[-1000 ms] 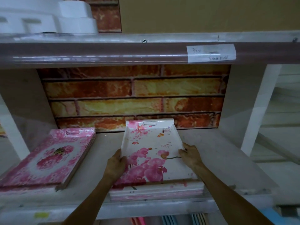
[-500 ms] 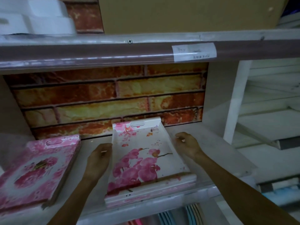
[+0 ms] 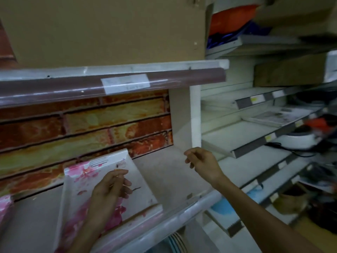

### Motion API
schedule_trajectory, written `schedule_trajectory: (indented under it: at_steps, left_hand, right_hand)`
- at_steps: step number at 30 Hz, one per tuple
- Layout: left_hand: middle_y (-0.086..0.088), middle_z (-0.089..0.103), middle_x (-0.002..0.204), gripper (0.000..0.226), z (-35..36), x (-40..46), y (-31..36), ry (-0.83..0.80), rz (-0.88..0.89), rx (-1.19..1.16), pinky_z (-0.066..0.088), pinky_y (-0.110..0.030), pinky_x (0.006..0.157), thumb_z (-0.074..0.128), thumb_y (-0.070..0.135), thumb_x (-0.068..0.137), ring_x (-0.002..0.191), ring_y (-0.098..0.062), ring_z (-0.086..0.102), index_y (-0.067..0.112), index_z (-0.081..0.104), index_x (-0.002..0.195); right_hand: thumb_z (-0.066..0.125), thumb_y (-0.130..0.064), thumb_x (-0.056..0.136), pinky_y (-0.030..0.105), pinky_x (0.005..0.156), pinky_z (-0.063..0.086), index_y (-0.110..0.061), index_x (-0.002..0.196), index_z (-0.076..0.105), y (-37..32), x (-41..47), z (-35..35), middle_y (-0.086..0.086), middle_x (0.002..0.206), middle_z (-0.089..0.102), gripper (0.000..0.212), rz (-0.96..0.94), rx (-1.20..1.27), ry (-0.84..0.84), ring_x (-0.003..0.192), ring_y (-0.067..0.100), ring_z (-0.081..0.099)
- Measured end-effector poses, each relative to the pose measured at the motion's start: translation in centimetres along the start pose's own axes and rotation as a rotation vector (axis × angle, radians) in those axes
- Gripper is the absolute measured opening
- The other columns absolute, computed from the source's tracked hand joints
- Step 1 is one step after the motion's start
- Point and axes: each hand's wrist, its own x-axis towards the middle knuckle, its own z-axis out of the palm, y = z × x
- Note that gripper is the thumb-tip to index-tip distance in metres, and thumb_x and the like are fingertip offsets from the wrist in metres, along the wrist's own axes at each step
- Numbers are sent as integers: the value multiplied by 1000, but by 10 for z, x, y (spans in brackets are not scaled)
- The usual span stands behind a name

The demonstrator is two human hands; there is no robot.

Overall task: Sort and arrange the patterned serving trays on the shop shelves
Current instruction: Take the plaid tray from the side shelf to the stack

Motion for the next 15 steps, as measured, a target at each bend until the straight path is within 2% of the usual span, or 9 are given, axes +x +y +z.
schedule_trajectory:
  at_steps: [5,11,15]
  left_hand:
    - [-15,68,73,24,80,4,15,-98,23,-9,53,-38,58,46,2,98,64,-36,64,13,67,96]
    - [-19,66,76,22,195,-2,34,-205,23,-49,52,-39,59,45,3,99,61,-33,64,10,66,98]
    - [-20,67,77,22,278,-9,45,-255,16,-67,54,-39,58,46,4,99,65,-39,65,10,67,97]
  right_hand:
    - [56,-18,95,12,52,42,-12,95,69,12,-6,-89,-1,73,70,14,-1,8,77,56,3,58]
    - [56,-17,96,14,52,42,-9,94,70,22,-12,-207,-1,66,69,17,-67,4,159,58,8,59]
    - [55,-18,97,15,54,43,-11,94,70,34,-8,-283,14,75,70,18,-101,-26,161,60,11,60]
